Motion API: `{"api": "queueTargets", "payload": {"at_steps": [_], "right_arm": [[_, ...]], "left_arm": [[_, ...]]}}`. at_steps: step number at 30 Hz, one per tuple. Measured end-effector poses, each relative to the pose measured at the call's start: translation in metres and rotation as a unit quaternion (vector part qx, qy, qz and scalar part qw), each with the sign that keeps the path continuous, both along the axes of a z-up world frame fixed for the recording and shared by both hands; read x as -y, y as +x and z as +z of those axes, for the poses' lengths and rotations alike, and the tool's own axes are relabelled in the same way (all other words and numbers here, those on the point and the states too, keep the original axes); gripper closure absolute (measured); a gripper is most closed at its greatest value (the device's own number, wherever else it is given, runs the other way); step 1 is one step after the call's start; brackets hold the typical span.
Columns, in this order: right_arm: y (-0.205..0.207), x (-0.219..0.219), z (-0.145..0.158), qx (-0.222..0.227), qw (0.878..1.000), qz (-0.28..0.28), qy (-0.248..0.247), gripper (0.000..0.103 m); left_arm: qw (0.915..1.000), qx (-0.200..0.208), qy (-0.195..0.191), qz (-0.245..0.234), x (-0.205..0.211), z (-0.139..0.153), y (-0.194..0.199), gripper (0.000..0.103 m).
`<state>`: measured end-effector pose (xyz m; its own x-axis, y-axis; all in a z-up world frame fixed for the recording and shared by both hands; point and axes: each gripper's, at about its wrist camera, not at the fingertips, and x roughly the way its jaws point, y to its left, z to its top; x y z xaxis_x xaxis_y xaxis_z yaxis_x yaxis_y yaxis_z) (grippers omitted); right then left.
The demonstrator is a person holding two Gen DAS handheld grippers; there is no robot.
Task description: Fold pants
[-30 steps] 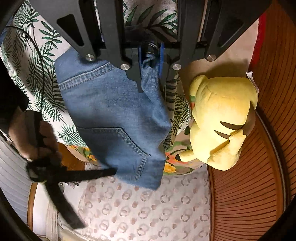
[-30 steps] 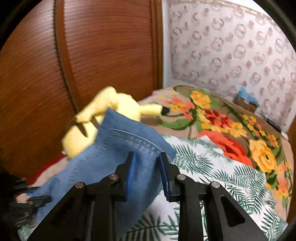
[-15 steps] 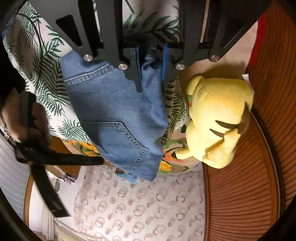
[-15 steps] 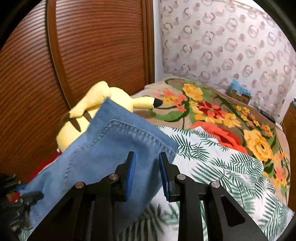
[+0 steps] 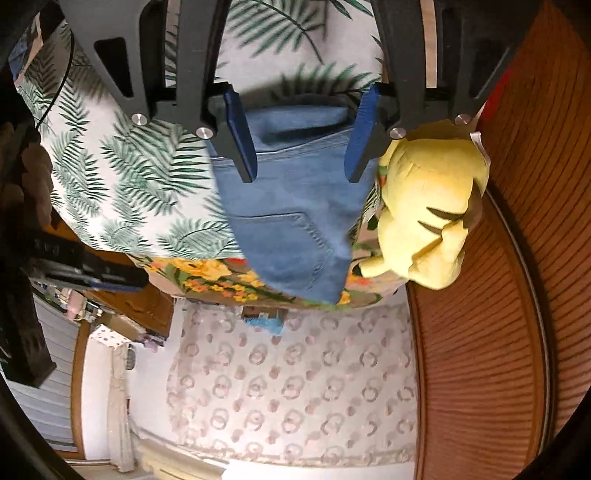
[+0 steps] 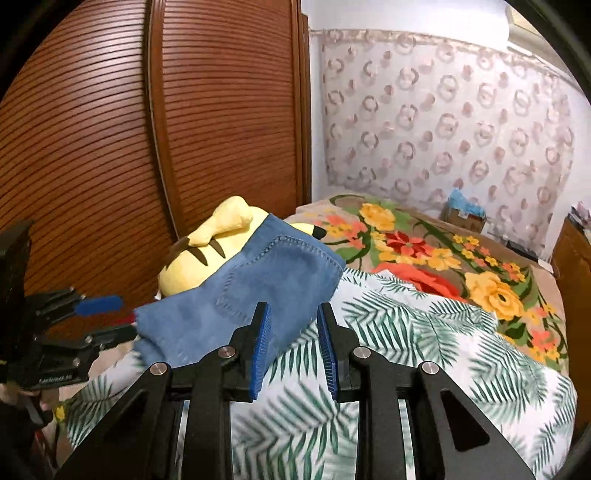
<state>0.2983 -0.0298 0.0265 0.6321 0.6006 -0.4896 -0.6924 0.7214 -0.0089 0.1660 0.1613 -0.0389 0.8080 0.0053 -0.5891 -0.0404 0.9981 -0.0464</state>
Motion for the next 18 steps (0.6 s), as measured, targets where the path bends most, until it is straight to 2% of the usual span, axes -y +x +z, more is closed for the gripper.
{"api": "queueTargets", "payload": {"at_steps": [4,8,13,15,18], "right_arm": [[-0.032,0.026,0.002,0.003,1.000,-0.008,0.016,0.076],[-0.056,0.047,-0.002,0.006,1.000,-0.021,0.023,0.076],[-0.085,0.075,-0.006,0.004,0.999,-0.036,0.040,0.075],[-0.095,0.082,-0.005,0.006,0.998,-0.043,0.045,0.070],[-0.110,0.092,-0.005,0.008,0.997,-0.050,0.051,0.064]], "left_arm": [[0.9998,0.018,0.006,-0.011,0.019,0.016,-0.014,0.037],[0.9991,0.030,0.011,-0.027,0.036,0.027,-0.027,0.026],[0.9978,0.041,0.017,-0.049,0.058,0.037,-0.040,0.020],[0.9971,0.049,0.022,-0.054,0.066,0.041,-0.045,0.015],[0.9966,0.056,0.019,-0.058,0.076,0.047,-0.052,0.014]]}}
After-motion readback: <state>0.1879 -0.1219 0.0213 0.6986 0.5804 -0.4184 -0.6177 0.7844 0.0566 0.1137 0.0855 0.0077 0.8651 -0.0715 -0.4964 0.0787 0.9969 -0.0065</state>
